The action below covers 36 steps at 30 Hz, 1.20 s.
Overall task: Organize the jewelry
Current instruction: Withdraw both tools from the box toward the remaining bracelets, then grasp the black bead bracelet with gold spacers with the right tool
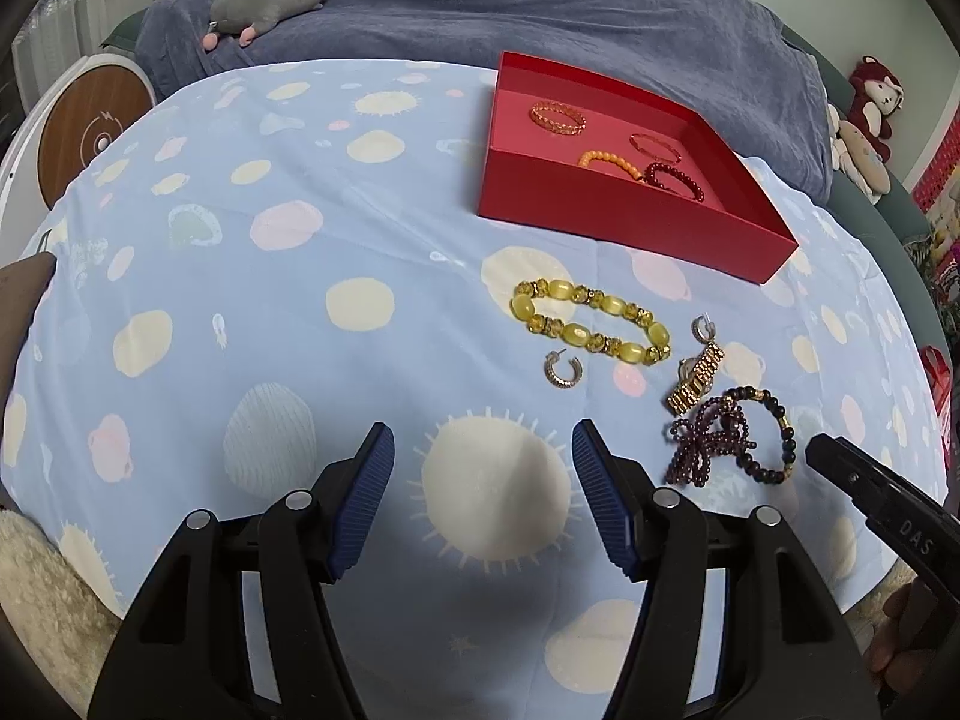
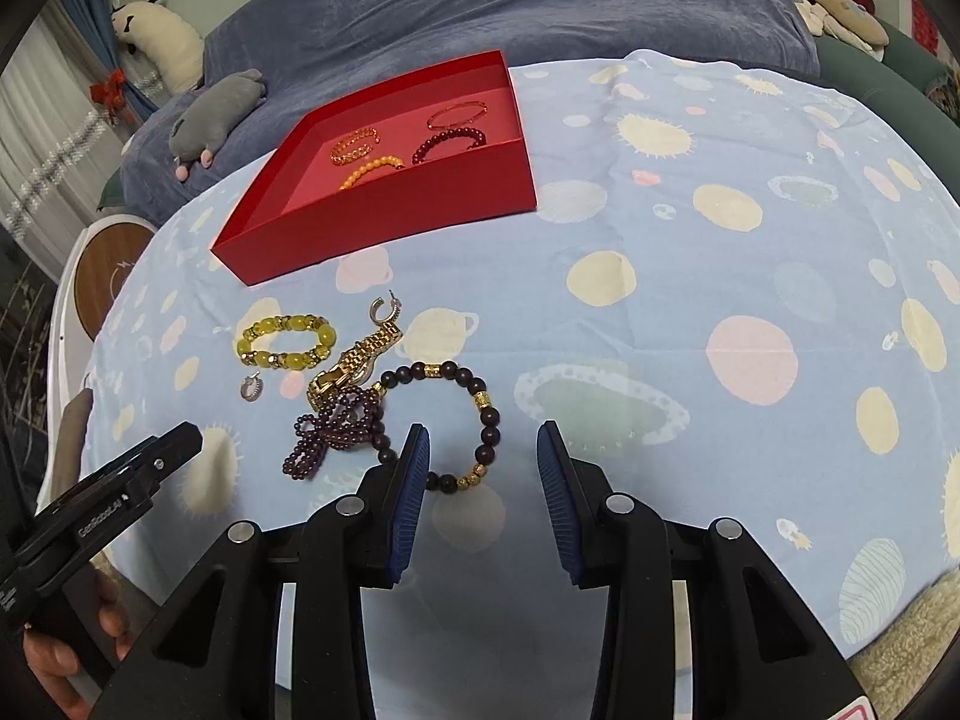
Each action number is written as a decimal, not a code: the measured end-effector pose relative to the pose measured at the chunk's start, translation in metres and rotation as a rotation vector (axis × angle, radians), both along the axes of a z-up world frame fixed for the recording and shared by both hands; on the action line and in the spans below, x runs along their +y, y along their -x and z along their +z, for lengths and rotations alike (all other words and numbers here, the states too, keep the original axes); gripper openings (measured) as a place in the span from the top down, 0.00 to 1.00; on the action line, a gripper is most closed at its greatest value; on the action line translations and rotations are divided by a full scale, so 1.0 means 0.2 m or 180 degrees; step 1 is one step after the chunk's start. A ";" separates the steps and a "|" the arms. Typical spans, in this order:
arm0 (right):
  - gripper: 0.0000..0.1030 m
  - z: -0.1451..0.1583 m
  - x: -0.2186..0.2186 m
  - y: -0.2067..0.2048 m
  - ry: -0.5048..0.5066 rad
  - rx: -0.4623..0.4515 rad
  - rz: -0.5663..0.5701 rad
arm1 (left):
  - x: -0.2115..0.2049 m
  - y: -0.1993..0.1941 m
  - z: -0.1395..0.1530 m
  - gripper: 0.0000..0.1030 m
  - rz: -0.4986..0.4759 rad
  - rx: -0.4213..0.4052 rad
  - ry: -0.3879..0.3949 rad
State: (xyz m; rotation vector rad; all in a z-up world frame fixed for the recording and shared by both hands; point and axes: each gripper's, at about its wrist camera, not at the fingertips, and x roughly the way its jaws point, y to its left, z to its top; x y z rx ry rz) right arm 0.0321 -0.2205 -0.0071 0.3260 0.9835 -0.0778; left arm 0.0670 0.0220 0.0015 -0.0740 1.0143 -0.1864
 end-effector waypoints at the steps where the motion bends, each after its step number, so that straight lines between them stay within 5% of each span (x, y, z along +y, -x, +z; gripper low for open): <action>1: 0.64 -0.01 0.00 -0.01 0.0009 0.0006 0.0002 | 0.00 0.00 0.00 0.43 0.0009 0.0006 0.0012; 10: 0.65 -0.07 0.03 -0.10 0.0092 0.0071 0.0058 | 0.02 -0.01 -0.01 0.43 0.0056 0.0040 0.0030; 20: 0.92 -0.10 0.00 -0.10 0.0067 0.0118 0.0021 | 0.01 -0.02 -0.04 0.43 0.0074 0.0140 0.0097; 36: 0.93 -0.10 0.00 0.02 -0.0064 0.0113 0.0031 | -0.08 -0.31 -0.03 0.43 0.0162 0.0066 0.0115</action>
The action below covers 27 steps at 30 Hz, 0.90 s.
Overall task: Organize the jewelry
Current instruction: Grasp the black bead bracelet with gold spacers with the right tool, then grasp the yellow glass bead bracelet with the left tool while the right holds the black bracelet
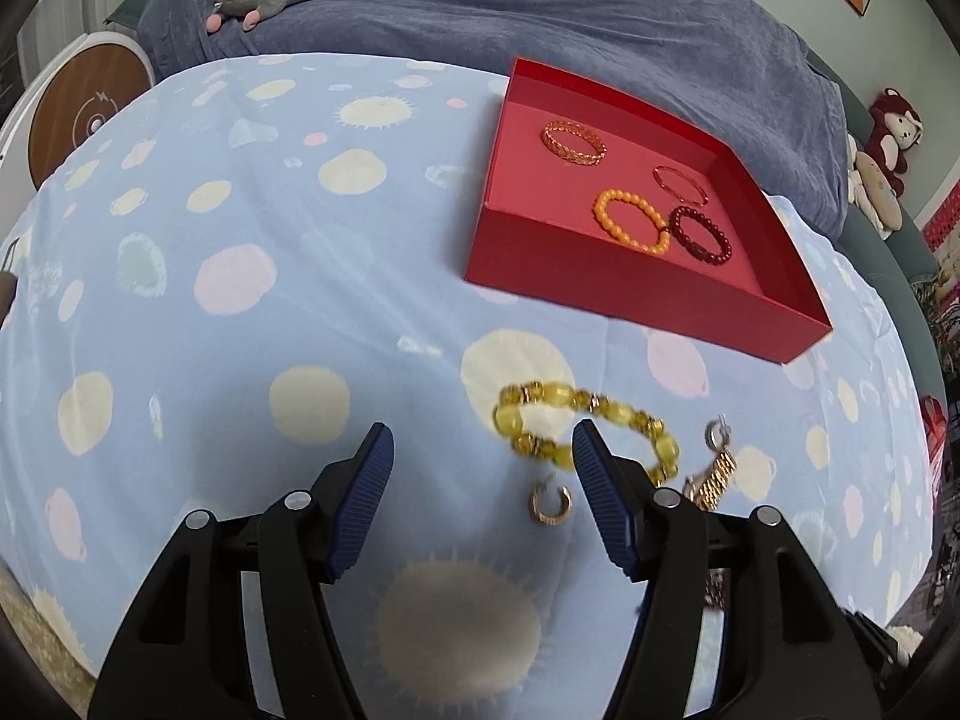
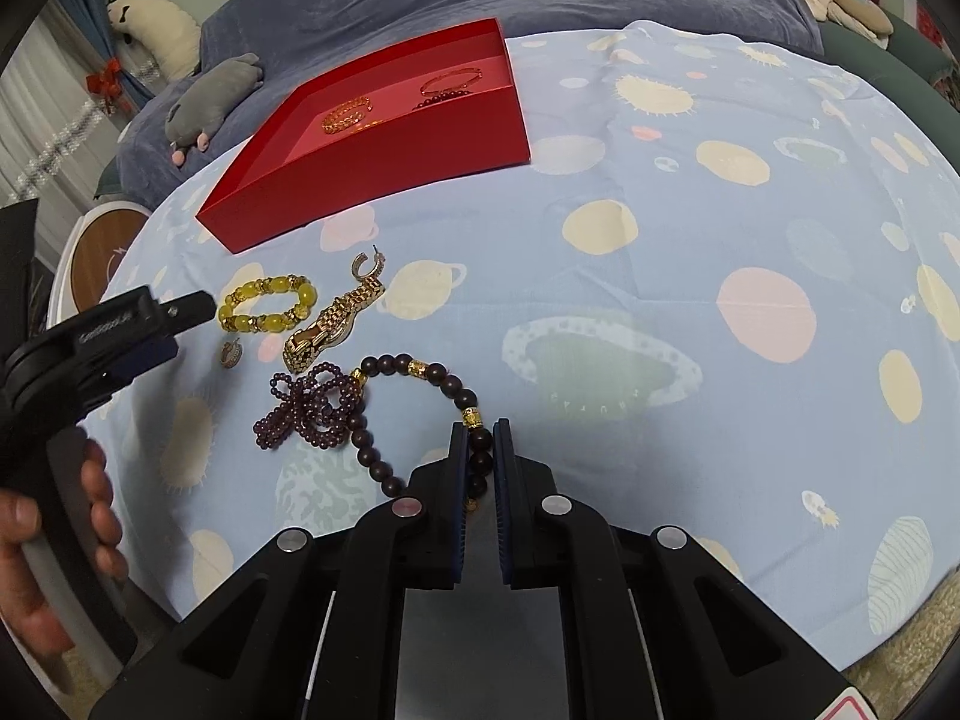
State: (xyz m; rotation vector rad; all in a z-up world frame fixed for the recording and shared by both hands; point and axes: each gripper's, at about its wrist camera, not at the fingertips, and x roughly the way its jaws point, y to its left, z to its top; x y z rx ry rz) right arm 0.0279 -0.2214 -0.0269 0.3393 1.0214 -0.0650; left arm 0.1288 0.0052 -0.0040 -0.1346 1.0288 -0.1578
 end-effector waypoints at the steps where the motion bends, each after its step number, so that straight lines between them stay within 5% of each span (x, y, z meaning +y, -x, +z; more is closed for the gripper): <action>1: 0.93 0.00 0.00 0.00 -0.0009 -0.0002 -0.0004 | -0.01 -0.02 -0.01 0.44 -0.0013 -0.0004 -0.0022; 12: 0.93 -0.01 -0.01 -0.01 -0.0080 -0.0012 -0.0032 | -0.13 -0.05 -0.07 0.57 -0.0257 -0.0122 -0.0466; 17: 0.93 0.00 -0.03 -0.01 -0.0162 0.0014 -0.0062 | -0.14 -0.04 -0.06 0.90 -0.0382 -0.0143 -0.0484; 27: 0.93 0.18 -0.06 0.02 -0.0274 -0.0220 -0.0086 | -0.12 0.04 0.03 0.90 -0.0412 -0.0076 -0.0242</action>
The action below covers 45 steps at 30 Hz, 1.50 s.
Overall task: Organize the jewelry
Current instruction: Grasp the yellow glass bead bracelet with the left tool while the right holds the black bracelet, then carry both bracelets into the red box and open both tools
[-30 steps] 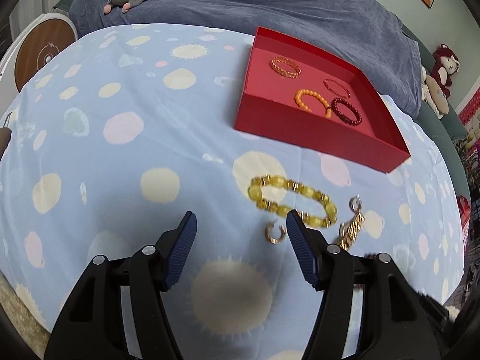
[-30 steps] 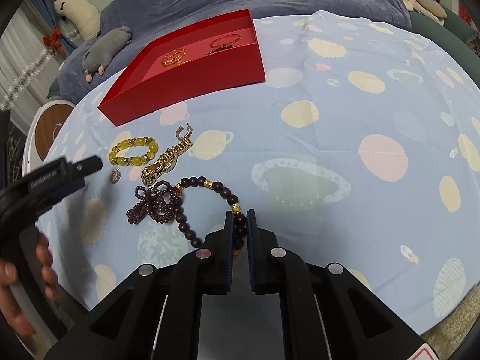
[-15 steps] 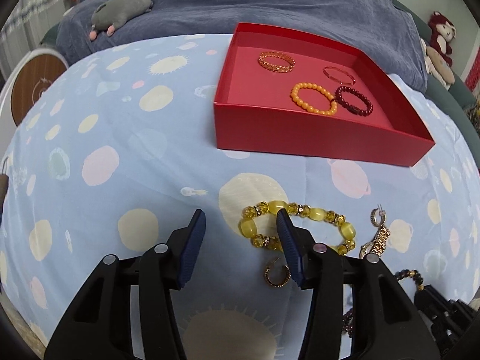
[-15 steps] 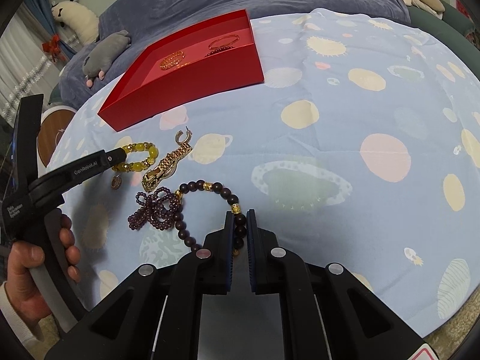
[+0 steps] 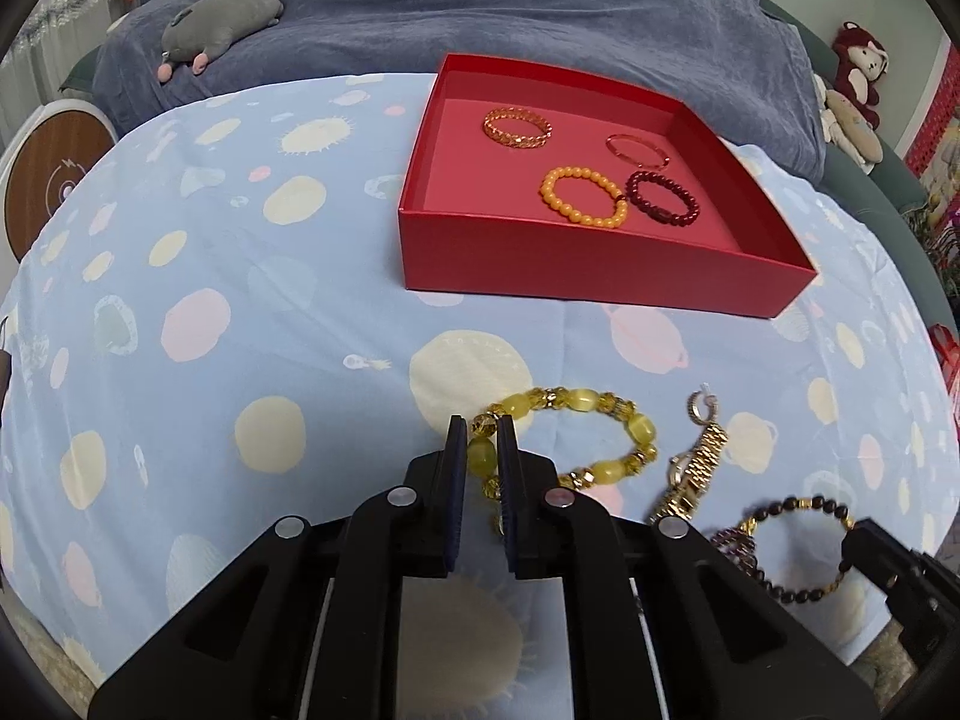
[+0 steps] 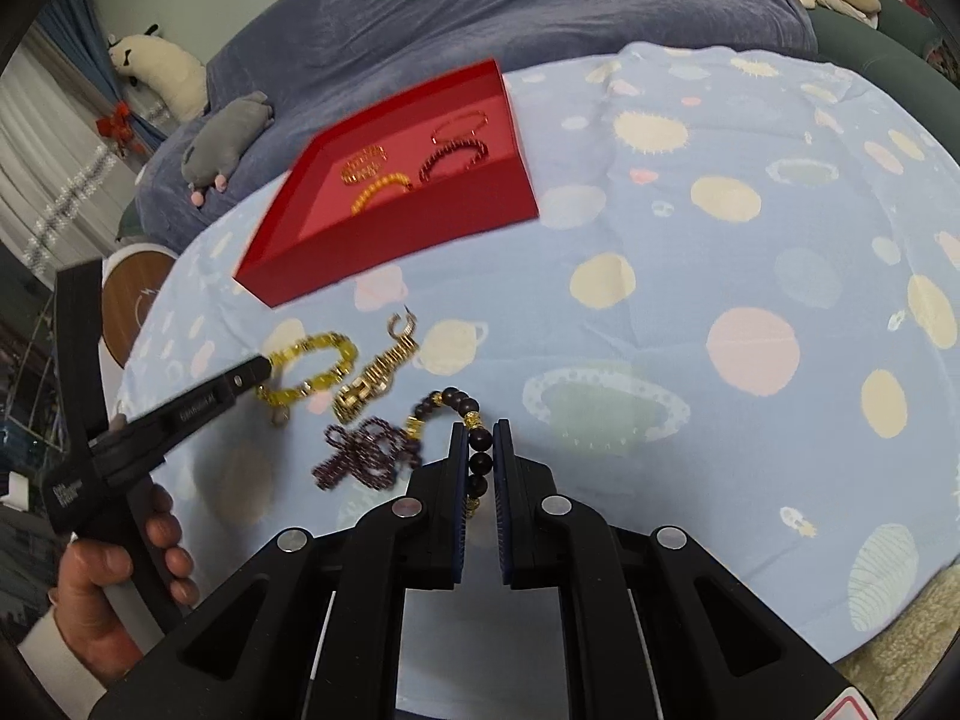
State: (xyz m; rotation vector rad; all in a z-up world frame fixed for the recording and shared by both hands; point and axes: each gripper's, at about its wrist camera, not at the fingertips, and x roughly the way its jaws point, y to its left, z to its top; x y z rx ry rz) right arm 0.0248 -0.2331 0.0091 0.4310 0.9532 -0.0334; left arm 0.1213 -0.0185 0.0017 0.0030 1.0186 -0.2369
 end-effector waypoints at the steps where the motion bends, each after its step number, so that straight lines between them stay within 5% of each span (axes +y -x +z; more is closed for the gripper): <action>1: 0.93 0.03 0.00 0.00 -0.0005 -0.0045 -0.0002 | 0.01 0.02 0.02 0.90 -0.0005 0.0003 0.0042; 11: 0.93 0.24 -0.01 0.06 -0.0023 -0.0337 -0.0014 | 0.10 0.17 0.13 0.90 0.0063 -0.0023 0.0242; 25: 0.93 0.23 0.04 0.08 -0.0052 -0.0305 0.0047 | 0.19 0.22 0.21 0.91 0.0095 -0.0018 0.0323; 45: 0.93 0.47 0.00 -0.61 -0.0091 -0.0700 0.0207 | -0.13 -0.27 0.65 0.91 -0.0222 -0.0480 0.0792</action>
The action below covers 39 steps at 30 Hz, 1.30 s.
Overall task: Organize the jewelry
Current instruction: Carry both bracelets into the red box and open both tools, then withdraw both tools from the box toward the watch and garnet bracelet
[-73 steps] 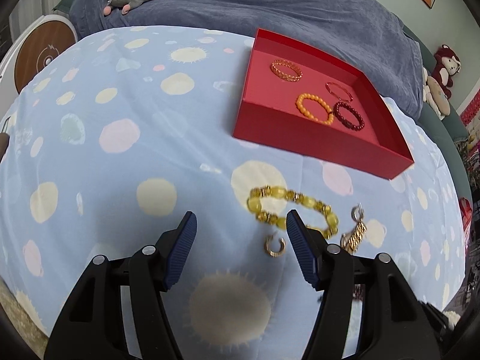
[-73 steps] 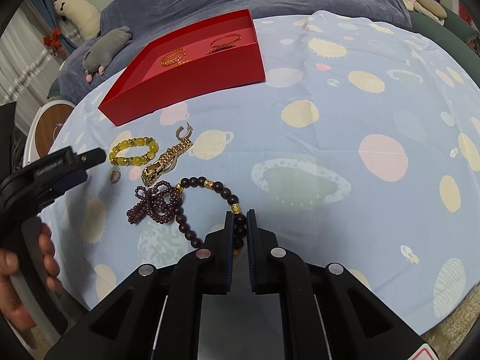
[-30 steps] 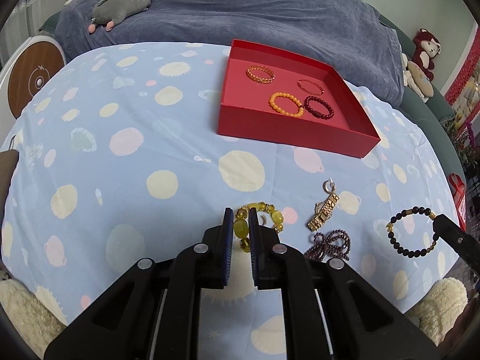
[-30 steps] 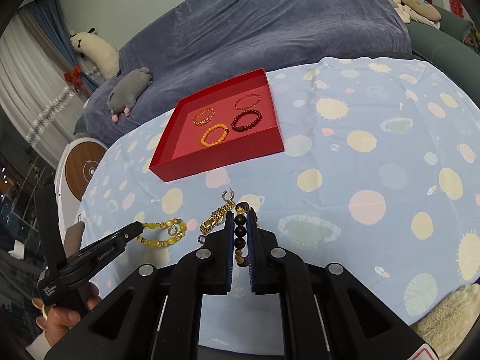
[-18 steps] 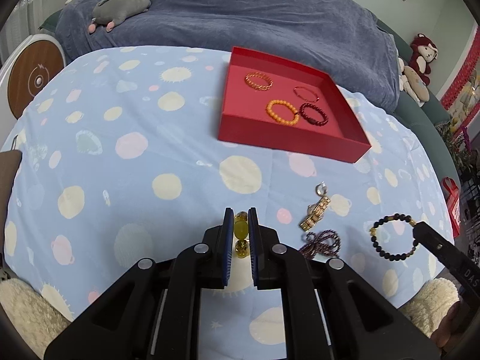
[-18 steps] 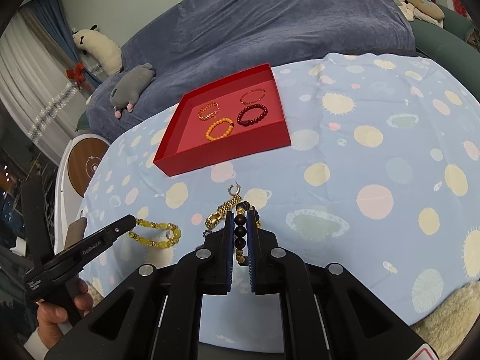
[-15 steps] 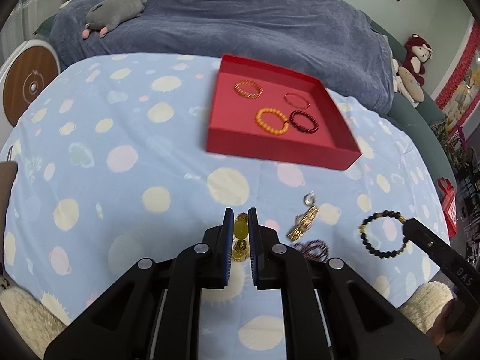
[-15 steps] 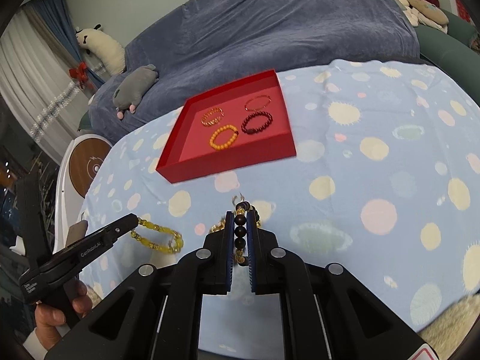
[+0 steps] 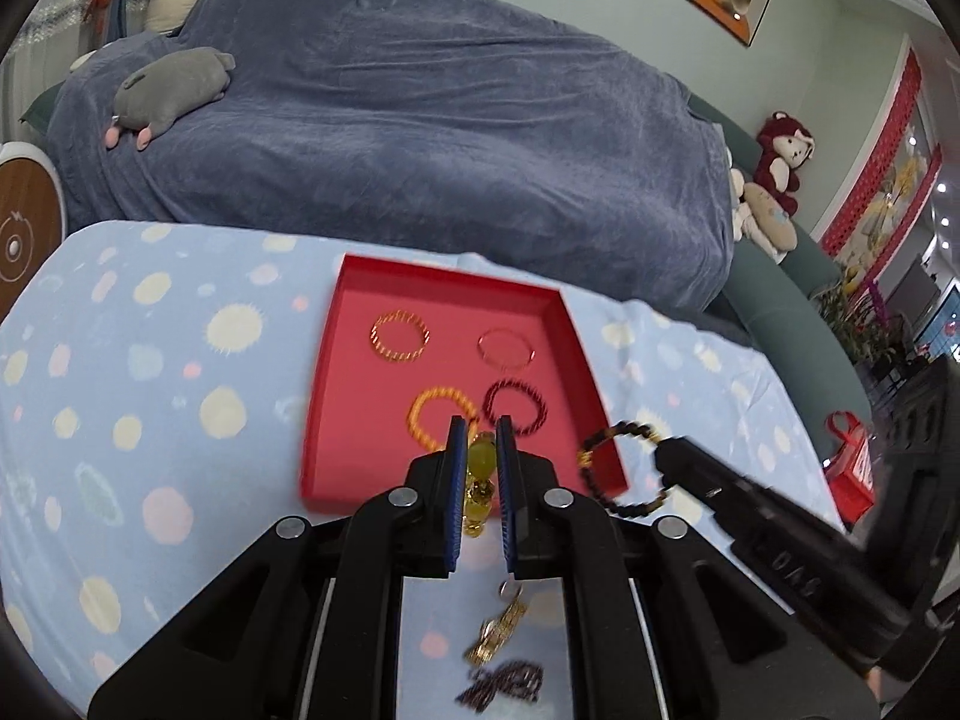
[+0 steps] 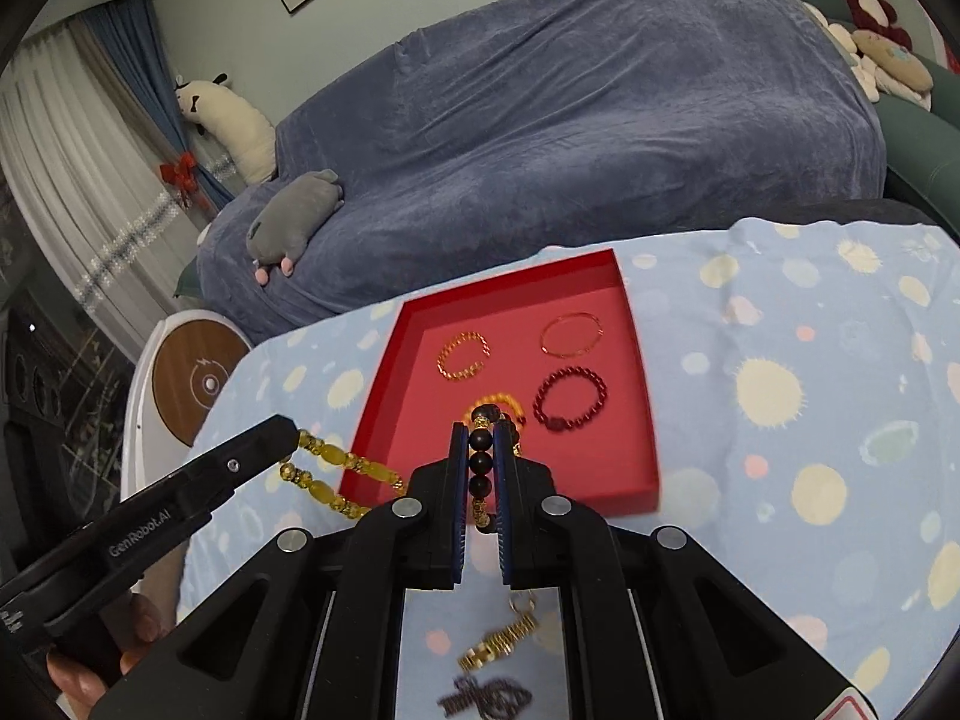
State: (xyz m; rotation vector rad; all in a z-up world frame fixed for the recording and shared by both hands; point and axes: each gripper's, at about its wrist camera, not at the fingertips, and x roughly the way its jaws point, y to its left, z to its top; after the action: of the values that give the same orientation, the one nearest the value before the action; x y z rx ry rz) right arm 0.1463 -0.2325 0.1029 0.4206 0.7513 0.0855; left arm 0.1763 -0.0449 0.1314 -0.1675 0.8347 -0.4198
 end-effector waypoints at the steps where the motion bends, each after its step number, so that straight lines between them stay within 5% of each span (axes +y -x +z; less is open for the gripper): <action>1: 0.93 -0.01 0.00 -0.04 -0.0034 0.0009 0.0000 | -0.01 -0.04 0.00 0.91 0.0013 0.0004 0.0028; 9: 0.93 -0.25 0.03 -0.23 -0.0179 0.0372 -0.0009 | -0.02 -0.26 -0.26 0.91 0.0164 0.0389 0.0051; 19: 0.86 -0.42 -0.03 -0.25 0.0220 0.0598 -0.0168 | 0.05 -0.25 -0.54 0.90 0.0305 0.0539 -0.0346; 26: 0.70 -0.37 -0.05 -0.15 0.0307 0.0435 -0.0248 | 0.13 -0.19 -0.53 0.58 0.0507 0.0440 -0.0386; 32: 0.70 -0.32 -0.04 -0.01 0.0319 0.0384 -0.0218 | 0.16 -0.07 -0.45 0.47 0.0510 0.0272 -0.0503; 39: 0.70 -0.35 -0.01 0.22 0.0262 0.0483 -0.0179 | 0.25 0.13 -0.45 0.47 0.0535 0.0344 -0.0470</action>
State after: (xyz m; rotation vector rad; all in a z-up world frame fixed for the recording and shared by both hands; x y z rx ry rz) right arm 0.1019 -0.2343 0.0327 0.3722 0.8887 -0.0306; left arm 0.1507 0.0050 0.0409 -0.1228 0.9465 -0.1916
